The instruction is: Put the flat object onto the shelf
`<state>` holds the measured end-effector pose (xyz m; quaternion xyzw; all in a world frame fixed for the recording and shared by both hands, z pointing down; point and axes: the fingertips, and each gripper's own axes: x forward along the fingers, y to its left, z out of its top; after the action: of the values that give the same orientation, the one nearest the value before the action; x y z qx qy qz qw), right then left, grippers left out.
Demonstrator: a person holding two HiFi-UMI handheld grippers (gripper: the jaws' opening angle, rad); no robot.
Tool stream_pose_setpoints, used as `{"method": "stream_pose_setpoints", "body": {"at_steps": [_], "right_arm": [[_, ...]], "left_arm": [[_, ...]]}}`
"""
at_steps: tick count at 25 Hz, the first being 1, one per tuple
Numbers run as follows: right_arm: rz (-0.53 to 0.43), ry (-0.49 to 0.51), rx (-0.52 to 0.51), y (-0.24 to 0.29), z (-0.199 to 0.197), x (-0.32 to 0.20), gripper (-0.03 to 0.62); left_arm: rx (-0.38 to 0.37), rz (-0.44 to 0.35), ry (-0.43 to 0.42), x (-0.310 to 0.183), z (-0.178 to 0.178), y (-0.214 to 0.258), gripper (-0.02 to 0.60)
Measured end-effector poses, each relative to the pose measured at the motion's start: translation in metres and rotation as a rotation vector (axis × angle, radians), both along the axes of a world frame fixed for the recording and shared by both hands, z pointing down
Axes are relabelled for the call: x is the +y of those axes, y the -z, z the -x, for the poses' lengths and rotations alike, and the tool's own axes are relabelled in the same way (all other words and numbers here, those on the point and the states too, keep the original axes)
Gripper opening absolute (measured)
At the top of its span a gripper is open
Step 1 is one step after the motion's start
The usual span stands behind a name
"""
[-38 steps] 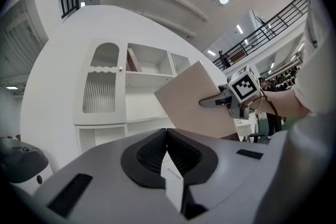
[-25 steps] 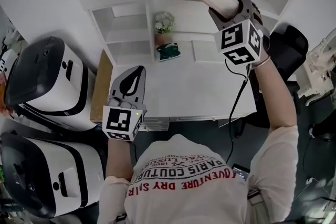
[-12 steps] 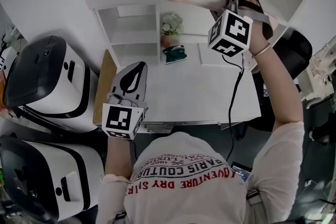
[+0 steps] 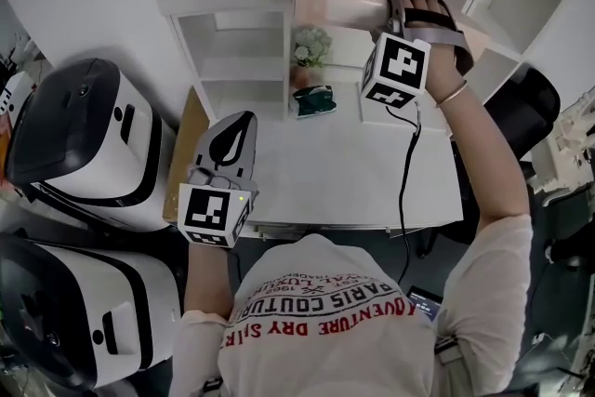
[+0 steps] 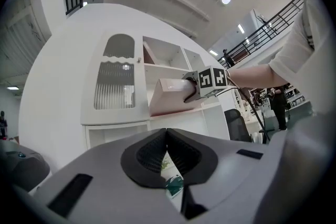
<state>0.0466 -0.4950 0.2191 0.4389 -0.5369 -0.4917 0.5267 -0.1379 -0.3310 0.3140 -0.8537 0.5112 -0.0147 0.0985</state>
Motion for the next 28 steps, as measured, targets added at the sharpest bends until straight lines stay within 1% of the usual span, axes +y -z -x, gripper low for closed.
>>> {"method": "stream_pose_setpoints", "body": {"at_steps": [3,8,15,19,22,26,28], "right_arm": [[0.009,0.000,-0.001,-0.003,-0.002,-0.011,0.341],[0.085,-0.010,-0.008,-0.015,-0.001,-0.031,0.341],[0.162,-0.008,-0.022,-0.027,-0.001,-0.066,0.358],[0.184,-0.007,-0.031,-0.033,-0.001,-0.083,0.364],[0.223,0.018,-0.054,-0.038,0.006,-0.094,0.368],[0.263,0.050,-0.074,-0.046,0.014,-0.105,0.379],[0.280,0.061,-0.079,-0.047,0.014,-0.107,0.383]], "left_arm": [[0.004,-0.009,0.017,-0.007,0.002,0.005,0.014],[0.004,-0.026,0.038,-0.018,0.001,0.009,0.014],[-0.009,-0.001,0.042,-0.038,-0.010,0.002,0.014],[-0.016,0.008,0.047,-0.047,-0.012,-0.003,0.014],[-0.024,0.032,0.059,-0.058,-0.011,-0.012,0.014],[-0.058,0.051,0.082,-0.068,-0.012,-0.022,0.014],[-0.057,0.060,0.080,-0.073,-0.014,-0.025,0.014]]}}
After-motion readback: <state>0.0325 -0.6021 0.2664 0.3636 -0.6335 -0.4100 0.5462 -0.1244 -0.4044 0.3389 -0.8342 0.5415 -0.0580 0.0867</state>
